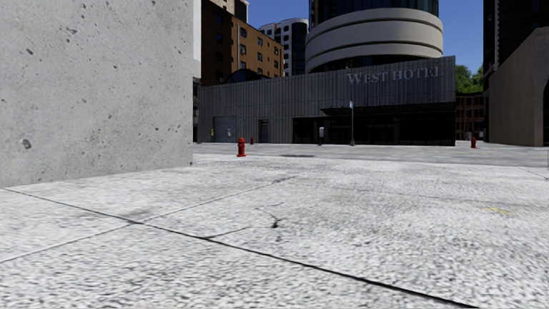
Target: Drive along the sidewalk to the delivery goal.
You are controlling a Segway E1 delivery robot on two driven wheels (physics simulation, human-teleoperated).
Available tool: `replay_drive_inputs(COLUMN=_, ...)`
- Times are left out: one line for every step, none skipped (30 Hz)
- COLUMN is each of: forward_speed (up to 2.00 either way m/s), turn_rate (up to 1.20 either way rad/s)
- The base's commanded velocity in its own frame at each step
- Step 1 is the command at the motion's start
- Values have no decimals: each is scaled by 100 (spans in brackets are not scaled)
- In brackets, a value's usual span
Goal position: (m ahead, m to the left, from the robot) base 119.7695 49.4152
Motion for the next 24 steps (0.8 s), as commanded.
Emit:
replay_drive_inputs(forward_speed=200, turn_rate=0)
replay_drive_inputs(forward_speed=200, turn_rate=0)
replay_drive_inputs(forward_speed=200, turn_rate=0)
replay_drive_inputs(forward_speed=200, turn_rate=0)
replay_drive_inputs(forward_speed=200, turn_rate=0)
replay_drive_inputs(forward_speed=200, turn_rate=0)
replay_drive_inputs(forward_speed=200, turn_rate=0)
replay_drive_inputs(forward_speed=200, turn_rate=0)
replay_drive_inputs(forward_speed=200, turn_rate=0)
replay_drive_inputs(forward_speed=200, turn_rate=0)
replay_drive_inputs(forward_speed=200, turn_rate=0)
replay_drive_inputs(forward_speed=200, turn_rate=0)
replay_drive_inputs(forward_speed=200, turn_rate=0)
replay_drive_inputs(forward_speed=200, turn_rate=0)
replay_drive_inputs(forward_speed=200, turn_rate=0)
replay_drive_inputs(forward_speed=200, turn_rate=0)
replay_drive_inputs(forward_speed=200, turn_rate=0)
replay_drive_inputs(forward_speed=200, turn_rate=0)
replay_drive_inputs(forward_speed=200, turn_rate=0)
replay_drive_inputs(forward_speed=200, turn_rate=0)
replay_drive_inputs(forward_speed=200, turn_rate=0)
replay_drive_inputs(forward_speed=200, turn_rate=0)
replay_drive_inputs(forward_speed=200, turn_rate=0)
replay_drive_inputs(forward_speed=200, turn_rate=0)
